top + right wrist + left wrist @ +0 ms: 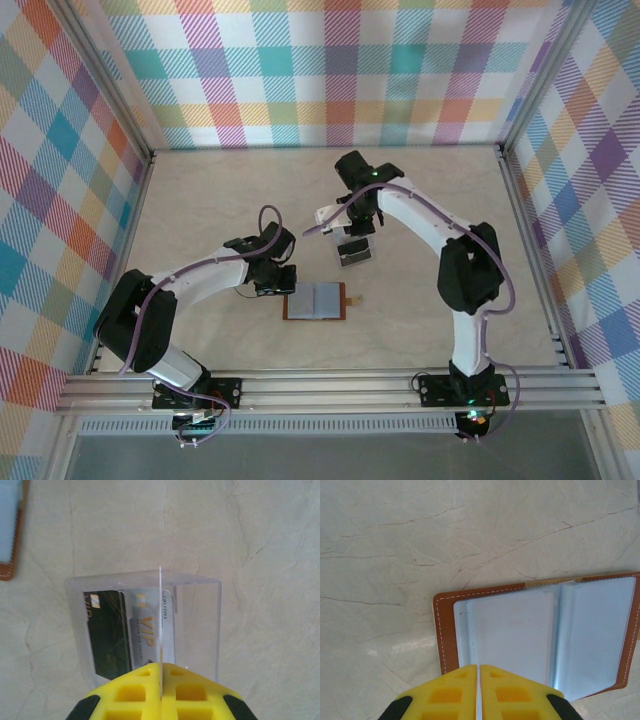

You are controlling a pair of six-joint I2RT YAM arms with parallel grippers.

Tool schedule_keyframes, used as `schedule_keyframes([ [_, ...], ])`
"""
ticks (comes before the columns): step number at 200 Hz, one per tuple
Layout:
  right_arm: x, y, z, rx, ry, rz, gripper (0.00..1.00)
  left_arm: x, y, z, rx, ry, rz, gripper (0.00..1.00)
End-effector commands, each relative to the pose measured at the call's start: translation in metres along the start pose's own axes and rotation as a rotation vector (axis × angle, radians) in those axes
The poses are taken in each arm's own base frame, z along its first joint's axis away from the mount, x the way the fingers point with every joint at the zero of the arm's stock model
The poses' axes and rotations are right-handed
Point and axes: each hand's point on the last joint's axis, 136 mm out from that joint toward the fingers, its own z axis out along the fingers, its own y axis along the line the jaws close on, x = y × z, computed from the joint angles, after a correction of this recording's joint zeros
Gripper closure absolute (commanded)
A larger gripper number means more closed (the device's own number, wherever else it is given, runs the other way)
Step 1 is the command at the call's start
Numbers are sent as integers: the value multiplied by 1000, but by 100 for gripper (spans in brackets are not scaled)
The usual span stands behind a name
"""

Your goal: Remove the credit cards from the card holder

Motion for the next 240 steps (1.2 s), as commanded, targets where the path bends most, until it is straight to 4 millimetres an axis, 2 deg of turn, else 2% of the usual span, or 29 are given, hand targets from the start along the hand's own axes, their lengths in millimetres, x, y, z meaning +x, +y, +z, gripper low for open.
schedule_keyframes([
  [1, 12, 11, 3, -79, 38, -61, 100, 5, 9, -6, -22, 10, 4, 90],
  [44, 22, 14, 17, -149, 65, -42, 100, 5, 10, -6, -21, 20, 7, 90],
  [81, 22, 14, 20, -158, 63, -38, 100, 5, 9, -5, -15, 26, 3, 90],
  [140, 17, 3, 2, -122, 51, -33, 100, 2, 5, -4, -1, 37, 6, 90],
  [162, 15, -7, -4, -87, 48, -27, 100, -1, 3, -5, 5, 35, 6, 90],
  [201, 18, -22, 3, -50, 66, -46, 100, -2, 3, -4, 0, 40, 10, 90],
  [240, 22, -24, 21, -75, 78, -48, 100, -1, 5, -1, -9, 46, 9, 90],
])
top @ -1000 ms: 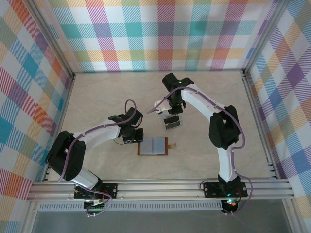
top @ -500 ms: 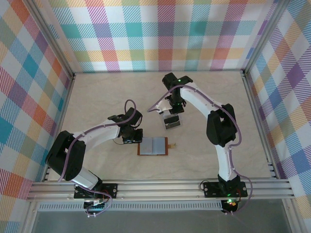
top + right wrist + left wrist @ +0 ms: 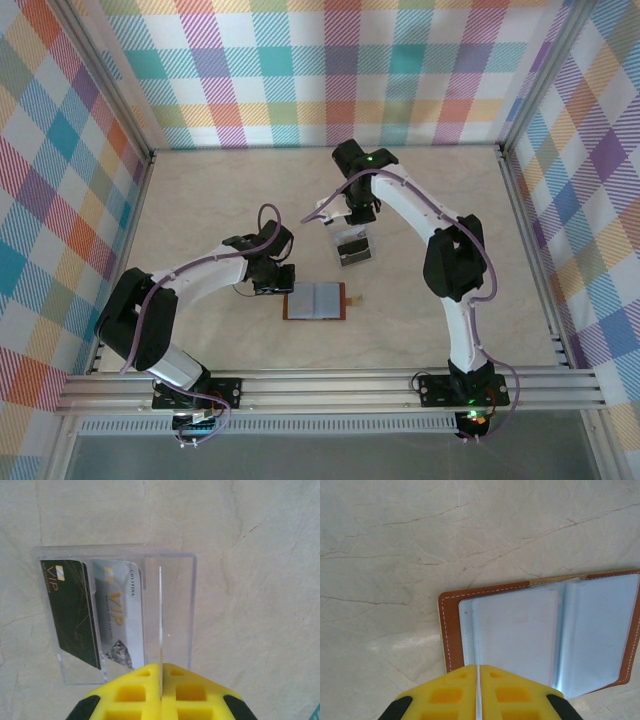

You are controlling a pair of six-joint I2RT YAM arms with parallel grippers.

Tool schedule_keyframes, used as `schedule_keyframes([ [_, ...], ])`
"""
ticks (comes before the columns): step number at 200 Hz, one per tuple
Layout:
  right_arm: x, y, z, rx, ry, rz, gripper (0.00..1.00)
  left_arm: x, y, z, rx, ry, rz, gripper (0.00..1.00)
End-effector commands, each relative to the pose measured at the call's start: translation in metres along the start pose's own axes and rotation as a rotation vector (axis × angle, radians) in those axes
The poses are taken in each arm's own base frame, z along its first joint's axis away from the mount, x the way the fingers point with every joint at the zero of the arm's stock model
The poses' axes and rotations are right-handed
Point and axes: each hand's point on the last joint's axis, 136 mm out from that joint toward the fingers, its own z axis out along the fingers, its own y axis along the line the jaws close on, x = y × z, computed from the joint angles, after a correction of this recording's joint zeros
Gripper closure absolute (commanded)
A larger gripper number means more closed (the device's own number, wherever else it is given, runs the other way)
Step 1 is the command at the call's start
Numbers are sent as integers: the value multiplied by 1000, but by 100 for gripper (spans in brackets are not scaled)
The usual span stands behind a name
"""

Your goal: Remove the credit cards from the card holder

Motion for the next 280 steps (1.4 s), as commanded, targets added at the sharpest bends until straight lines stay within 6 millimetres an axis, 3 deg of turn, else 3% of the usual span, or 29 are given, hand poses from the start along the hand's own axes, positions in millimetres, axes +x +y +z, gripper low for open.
schedule_keyframes([
  [1, 5, 0, 17, -35, 7, -20, 100, -1, 2, 0, -9, 21, 1, 90],
  [59, 8, -4, 42, -66, 8, 24, 100, -1, 6, -1, -18, 16, -2, 90],
  [106, 30, -3, 45, -107, 76, 118, 100, 2, 13, -1, -24, 18, -10, 90],
  [166, 33, 12, 38, -166, 98, 151, 100, 5, 17, -4, -30, 19, -7, 90],
  [186, 30, 15, 36, -177, 79, 152, 92, 6, 17, -6, -31, 13, -8, 90],
  [208, 30, -1, 34, -105, 83, 165, 80, 6, 18, -8, -32, 9, -11, 90],
  [227, 34, -25, 27, 19, 98, 190, 76, 4, 18, -11, -35, 0, -12, 90],
  [248, 35, -40, 16, 112, 99, 195, 70, 5, 19, -13, -37, -7, -15, 90],
  [280, 36, -40, 7, 153, 103, 190, 67, 6, 20, -15, -39, -12, -17, 90],
])
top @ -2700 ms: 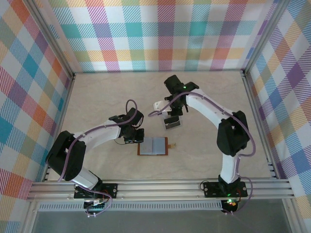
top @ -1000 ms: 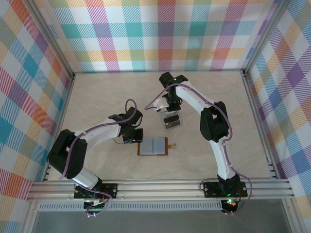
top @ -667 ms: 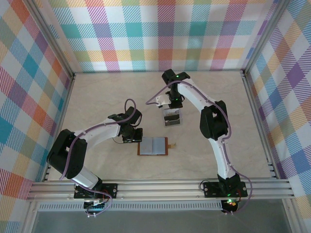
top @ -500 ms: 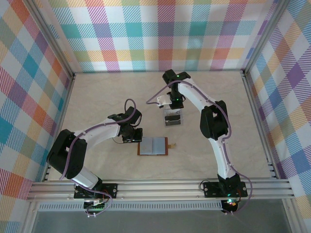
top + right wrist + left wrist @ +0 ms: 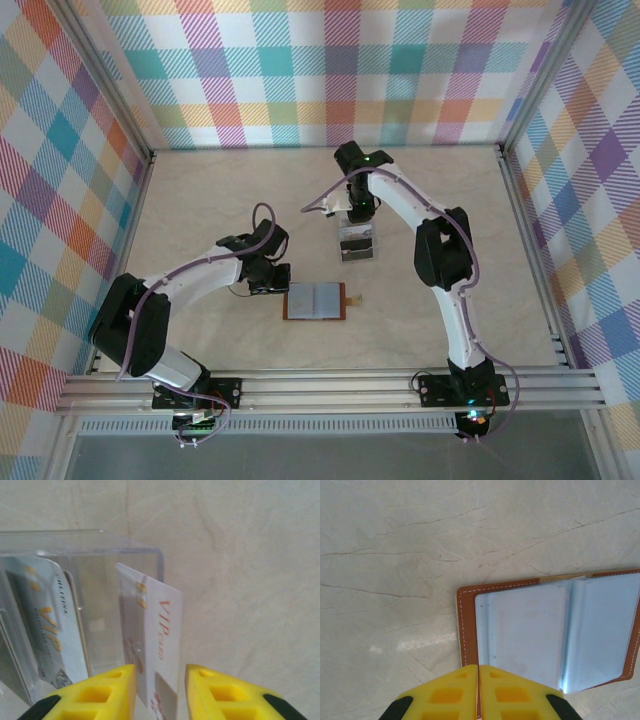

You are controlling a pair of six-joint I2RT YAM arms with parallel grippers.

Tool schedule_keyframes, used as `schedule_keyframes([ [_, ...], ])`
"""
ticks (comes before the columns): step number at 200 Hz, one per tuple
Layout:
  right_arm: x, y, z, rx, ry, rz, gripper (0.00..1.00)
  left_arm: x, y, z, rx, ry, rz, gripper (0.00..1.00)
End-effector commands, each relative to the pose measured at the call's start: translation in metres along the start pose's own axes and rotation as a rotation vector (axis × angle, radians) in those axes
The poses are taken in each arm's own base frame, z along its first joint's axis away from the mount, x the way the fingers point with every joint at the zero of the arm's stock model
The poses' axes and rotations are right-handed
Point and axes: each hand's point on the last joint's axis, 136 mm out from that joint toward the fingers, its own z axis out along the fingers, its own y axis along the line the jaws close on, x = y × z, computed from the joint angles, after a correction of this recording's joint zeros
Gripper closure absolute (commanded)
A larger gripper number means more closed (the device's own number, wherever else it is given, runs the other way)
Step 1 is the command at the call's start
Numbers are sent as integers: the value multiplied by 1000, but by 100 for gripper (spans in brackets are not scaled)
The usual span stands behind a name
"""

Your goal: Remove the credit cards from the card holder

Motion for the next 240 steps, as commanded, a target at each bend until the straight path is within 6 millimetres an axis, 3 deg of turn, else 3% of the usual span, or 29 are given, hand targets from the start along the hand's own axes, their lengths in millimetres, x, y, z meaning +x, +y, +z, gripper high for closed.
schedule_keyframes([
  [1, 1, -17, -32, 110, -22, 22, 67, 7, 12, -4, -30, 11, -8, 90],
  [29, -4, -12, -44, 116, -76, 48, 66, 8, 12, -6, -28, 7, -11, 90],
  [55, -7, -23, -47, 201, -111, 69, 60, 6, 11, -9, -26, -3, -10, 89],
  [81, -9, -26, -32, 213, -112, 61, 54, 6, 11, -9, -25, -4, -14, 89],
  [125, -5, -21, 2, 171, -63, 59, 52, 7, 12, -8, -30, -1, -15, 89],
  [153, -6, -14, 5, 147, -71, 60, 53, 9, 14, -7, -34, 2, -18, 89],
  [192, -9, -18, -17, 186, -114, 73, 52, 8, 12, -7, -26, 3, -19, 89],
  [240, -25, -29, -69, 271, -248, 267, 50, 9, 16, -4, -29, -7, -24, 89],
])
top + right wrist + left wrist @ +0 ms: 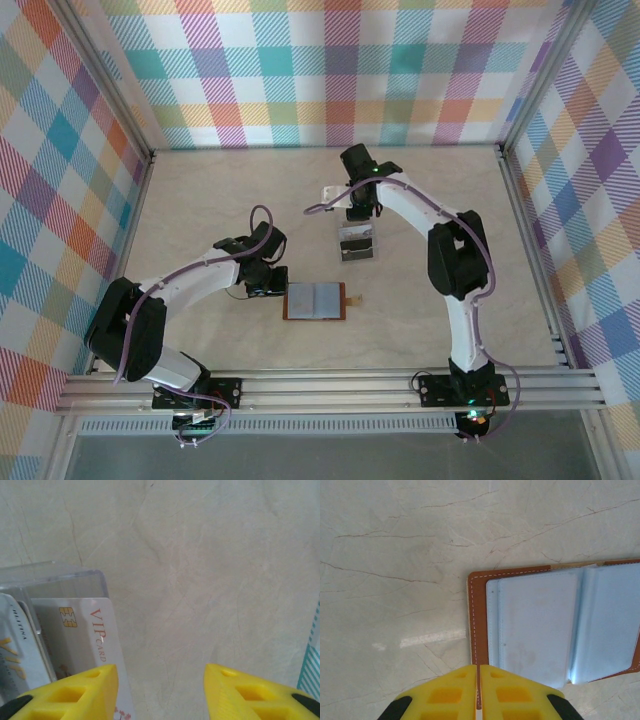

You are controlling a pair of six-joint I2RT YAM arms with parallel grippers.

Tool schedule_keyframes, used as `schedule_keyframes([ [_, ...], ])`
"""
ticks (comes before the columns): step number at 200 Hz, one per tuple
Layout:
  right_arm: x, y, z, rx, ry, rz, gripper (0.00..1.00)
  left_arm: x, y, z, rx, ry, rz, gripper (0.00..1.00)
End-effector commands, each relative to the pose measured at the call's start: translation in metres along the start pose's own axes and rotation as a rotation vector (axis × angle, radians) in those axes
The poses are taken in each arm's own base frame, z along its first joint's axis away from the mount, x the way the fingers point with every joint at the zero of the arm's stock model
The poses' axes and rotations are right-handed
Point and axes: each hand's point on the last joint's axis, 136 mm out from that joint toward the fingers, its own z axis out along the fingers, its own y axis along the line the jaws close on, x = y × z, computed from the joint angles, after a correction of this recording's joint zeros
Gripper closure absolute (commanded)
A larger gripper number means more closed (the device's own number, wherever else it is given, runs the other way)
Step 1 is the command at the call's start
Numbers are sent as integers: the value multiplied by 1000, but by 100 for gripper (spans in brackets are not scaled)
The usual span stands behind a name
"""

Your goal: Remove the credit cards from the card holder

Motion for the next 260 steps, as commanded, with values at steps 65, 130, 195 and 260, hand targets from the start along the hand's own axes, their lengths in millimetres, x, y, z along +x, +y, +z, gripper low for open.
schedule_keyframes([
  [65, -63, 21, -103, -33, -387, 754, 63, 10, 2, 17, 68, 42, -37, 90],
  [130, -72, 73, -127, -306, -513, 1264, 74, 25, 2, 32, 101, 103, -48, 92],
  [195, -108, 137, -117, -654, -460, 1438, 87, 36, 3, 41, 119, 136, -74, 93],
  [260, -132, 214, -68, -888, -174, 1521, 84, 37, 5, 43, 109, 139, -82, 93],
])
